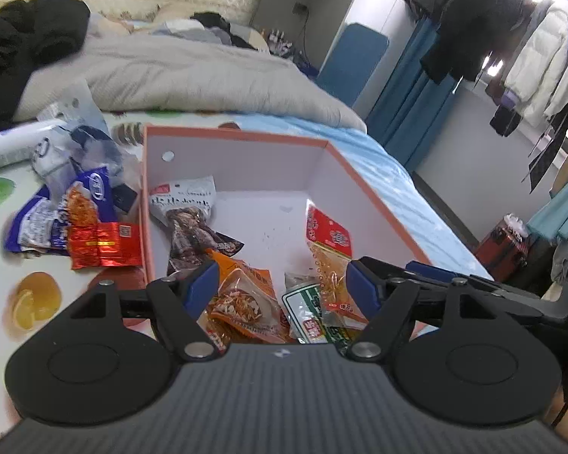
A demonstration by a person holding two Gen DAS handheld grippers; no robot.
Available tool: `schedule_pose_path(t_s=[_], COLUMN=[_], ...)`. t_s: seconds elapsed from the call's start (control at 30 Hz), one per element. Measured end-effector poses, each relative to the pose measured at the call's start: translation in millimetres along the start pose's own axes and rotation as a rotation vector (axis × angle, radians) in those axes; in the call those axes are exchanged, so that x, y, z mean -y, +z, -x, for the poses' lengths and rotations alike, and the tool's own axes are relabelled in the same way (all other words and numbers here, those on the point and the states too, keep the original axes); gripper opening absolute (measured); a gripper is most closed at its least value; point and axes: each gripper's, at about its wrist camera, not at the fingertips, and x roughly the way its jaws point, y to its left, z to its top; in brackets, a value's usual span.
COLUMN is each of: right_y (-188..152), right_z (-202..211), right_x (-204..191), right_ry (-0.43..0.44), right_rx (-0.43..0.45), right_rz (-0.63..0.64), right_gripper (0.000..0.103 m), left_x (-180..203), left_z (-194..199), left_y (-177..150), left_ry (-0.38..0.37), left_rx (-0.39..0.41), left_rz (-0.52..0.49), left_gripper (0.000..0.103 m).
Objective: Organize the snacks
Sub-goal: 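Open both tools to drop the packets into the pink box, then move both open tools back toward the remaining snacks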
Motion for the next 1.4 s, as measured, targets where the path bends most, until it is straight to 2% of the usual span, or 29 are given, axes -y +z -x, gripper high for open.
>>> schedule_pose_path(t_s=[0.5, 0.7, 0.9, 1.07, 1.4], right_y=[-25, -40, -54, -65, -80], right_z=[110, 140, 166, 180, 199], right_x=[-52, -79, -102, -117, -128], right_ry=[0.025, 0.041, 0.067, 0.068, 0.105], right_rx=[0.087, 0.081, 0.098, 0.103, 0.112], right_rz=[0.024, 0.047, 0.045, 0.065, 0.08], right_gripper=[0.076, 0.076, 0.076, 0.076, 0.077], left_x=[15, 11, 4, -4, -23], left_z=[136, 183, 218, 240, 277], left_y=[-38, -54, -74, -88, -117], left_ry=[0.014, 0.042, 0.097, 0.133, 0.218], left_rx=[0.092, 0.126, 0.13, 0.136, 0.139], left_rz=[-0.036, -0.038, -0.057, -0.028, 0.004], left_gripper=[0.078, 0.078, 0.078, 0.078, 0.079])
